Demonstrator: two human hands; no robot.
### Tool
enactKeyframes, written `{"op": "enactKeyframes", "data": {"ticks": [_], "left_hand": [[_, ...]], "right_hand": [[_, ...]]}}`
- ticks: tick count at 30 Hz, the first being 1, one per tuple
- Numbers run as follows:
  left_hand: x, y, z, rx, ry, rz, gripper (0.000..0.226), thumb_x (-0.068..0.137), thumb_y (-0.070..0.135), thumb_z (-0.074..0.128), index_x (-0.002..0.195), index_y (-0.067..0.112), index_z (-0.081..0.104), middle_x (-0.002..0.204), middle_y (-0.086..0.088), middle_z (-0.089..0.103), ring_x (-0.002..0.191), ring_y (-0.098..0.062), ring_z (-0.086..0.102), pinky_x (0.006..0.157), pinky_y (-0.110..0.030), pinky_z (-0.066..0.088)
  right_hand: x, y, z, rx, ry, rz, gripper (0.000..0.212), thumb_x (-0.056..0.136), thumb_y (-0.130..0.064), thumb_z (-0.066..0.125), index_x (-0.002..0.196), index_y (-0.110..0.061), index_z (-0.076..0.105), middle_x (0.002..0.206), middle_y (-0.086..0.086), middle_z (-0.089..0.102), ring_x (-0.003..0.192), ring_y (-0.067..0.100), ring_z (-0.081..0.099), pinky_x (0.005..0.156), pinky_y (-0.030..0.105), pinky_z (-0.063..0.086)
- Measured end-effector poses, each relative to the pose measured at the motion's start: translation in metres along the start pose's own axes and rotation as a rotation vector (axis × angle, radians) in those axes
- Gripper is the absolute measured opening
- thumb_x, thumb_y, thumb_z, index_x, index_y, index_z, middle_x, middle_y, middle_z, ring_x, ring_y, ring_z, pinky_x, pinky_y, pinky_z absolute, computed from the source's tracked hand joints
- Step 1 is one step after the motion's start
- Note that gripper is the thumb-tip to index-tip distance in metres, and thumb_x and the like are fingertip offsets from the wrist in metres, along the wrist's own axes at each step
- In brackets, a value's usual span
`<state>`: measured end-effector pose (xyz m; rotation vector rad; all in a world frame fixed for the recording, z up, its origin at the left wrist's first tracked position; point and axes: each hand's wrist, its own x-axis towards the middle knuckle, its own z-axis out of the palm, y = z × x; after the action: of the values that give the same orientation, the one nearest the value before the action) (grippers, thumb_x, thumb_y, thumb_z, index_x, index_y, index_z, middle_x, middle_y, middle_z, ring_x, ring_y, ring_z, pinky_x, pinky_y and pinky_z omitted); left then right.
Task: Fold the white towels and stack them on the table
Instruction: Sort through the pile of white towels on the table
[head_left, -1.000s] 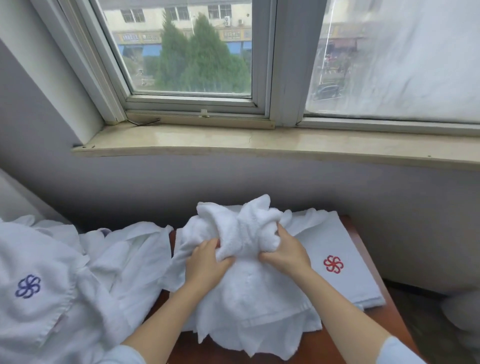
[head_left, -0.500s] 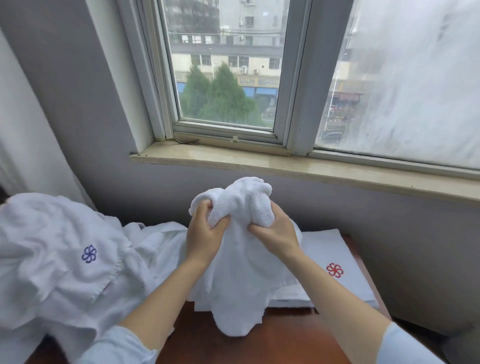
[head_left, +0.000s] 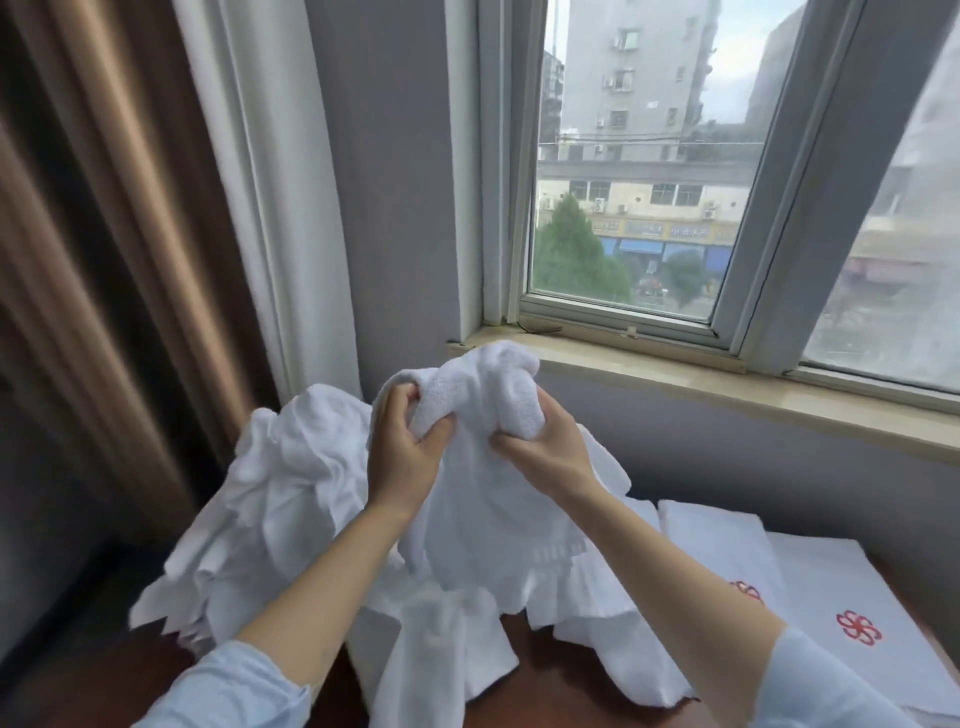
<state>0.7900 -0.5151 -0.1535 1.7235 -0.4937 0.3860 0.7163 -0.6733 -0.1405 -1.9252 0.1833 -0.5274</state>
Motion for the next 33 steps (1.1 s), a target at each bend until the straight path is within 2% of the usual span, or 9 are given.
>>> {"op": "enactKeyframes", "data": {"ticks": [4,8,12,15,17,21,23,26,33], "left_hand": [[0.026,-0.012,-0.066,0.014,0.101,0.025,0.024,0.080,0.029,0.066,0.100,0.018,0.057,0.093,-0.002,0.065,0.089,-0.024,0.063,0.081,-0.049,0.052],[0.055,-0.029,-0.128,0.061,0.198,0.055,0.019,0.086,0.021,0.071,0.100,0.017,0.058,0.087,0.012,0.064,0.083,-0.011,0.063,0.076,-0.043,0.055],[0.083,-0.055,-0.169,0.091,0.232,0.009,0.033,0.087,0.026,0.072,0.114,0.025,0.053,0.105,0.025,0.061,0.096,-0.003,0.062,0.082,-0.037,0.055],[0.092,-0.086,-0.183,0.172,0.116,-0.085,0.068,0.085,0.029,0.074,0.137,0.036,0.031,0.135,0.010,0.052,0.111,-0.009,0.059,0.088,-0.038,0.054],[0.094,-0.113,-0.185,0.376,-0.041,-0.183,0.097,0.083,0.028,0.076,0.153,0.037,0.008,0.154,-0.001,0.025,0.121,-0.014,0.048,0.094,-0.039,0.049],[0.089,-0.159,-0.174,0.726,-0.453,-0.327,0.093,0.081,0.044,0.069,0.152,0.051,0.008,0.158,0.007,-0.027,0.150,-0.030,0.000,0.117,-0.044,0.026],[0.085,-0.178,-0.166,0.728,-0.560,-0.332,0.096,0.081,0.043,0.069,0.153,0.050,0.005,0.149,0.014,-0.044,0.151,-0.026,0.000,0.116,-0.043,0.031],[0.084,-0.201,-0.157,0.667,-0.605,-0.325,0.097,0.085,0.034,0.070,0.155,0.043,0.005,0.145,0.014,-0.051,0.148,-0.016,0.020,0.107,-0.034,0.043],[0.116,-0.235,-0.145,0.567,-0.633,-0.348,0.092,0.089,0.030,0.070,0.155,0.041,0.007,0.152,0.008,-0.044,0.150,-0.015,0.014,0.113,-0.028,0.032]], "right_hand": [[0.023,-0.031,0.065,0.011,-0.053,-0.050,0.036,0.065,-0.028,0.064,0.098,-0.039,0.059,0.085,-0.014,0.068,0.080,0.007,0.065,0.075,0.043,0.058],[0.046,-0.061,0.128,0.031,-0.069,-0.088,0.048,0.063,-0.032,0.065,0.107,-0.049,0.057,0.089,-0.022,0.068,0.085,0.003,0.065,0.079,0.044,0.058],[0.068,-0.075,0.180,-0.120,-0.028,-0.149,0.068,0.066,-0.040,0.066,0.129,-0.051,0.043,0.103,-0.022,0.064,0.097,0.008,0.062,0.086,0.042,0.053],[0.079,-0.059,0.206,-0.394,0.030,-0.181,0.092,0.076,-0.038,0.072,0.152,-0.039,0.020,0.142,-0.002,0.045,0.120,0.024,0.049,0.095,0.040,0.042],[0.086,-0.038,0.218,-0.566,-0.033,-0.173,0.092,0.082,-0.034,0.069,0.155,-0.038,0.013,0.160,0.006,0.020,0.139,0.030,0.032,0.106,0.043,0.035],[0.089,0.015,0.239,-0.833,-0.468,0.008,0.081,0.090,-0.043,0.063,0.153,-0.048,0.013,0.165,-0.003,-0.011,0.151,0.035,0.001,0.117,0.053,0.019],[0.084,0.042,0.248,-0.814,-0.586,0.114,0.086,0.088,-0.043,0.065,0.152,-0.051,0.009,0.163,-0.008,-0.016,0.150,0.036,-0.005,0.114,0.057,0.025],[0.085,0.070,0.253,-0.775,-0.593,0.132,0.091,0.089,-0.039,0.067,0.154,-0.048,0.005,0.164,-0.006,-0.016,0.151,0.036,-0.007,0.113,0.049,0.032],[0.127,0.100,0.266,-0.731,-0.567,0.103,0.091,0.088,-0.036,0.069,0.155,-0.044,0.008,0.165,-0.003,-0.007,0.150,0.034,0.004,0.112,0.046,0.034]]}}
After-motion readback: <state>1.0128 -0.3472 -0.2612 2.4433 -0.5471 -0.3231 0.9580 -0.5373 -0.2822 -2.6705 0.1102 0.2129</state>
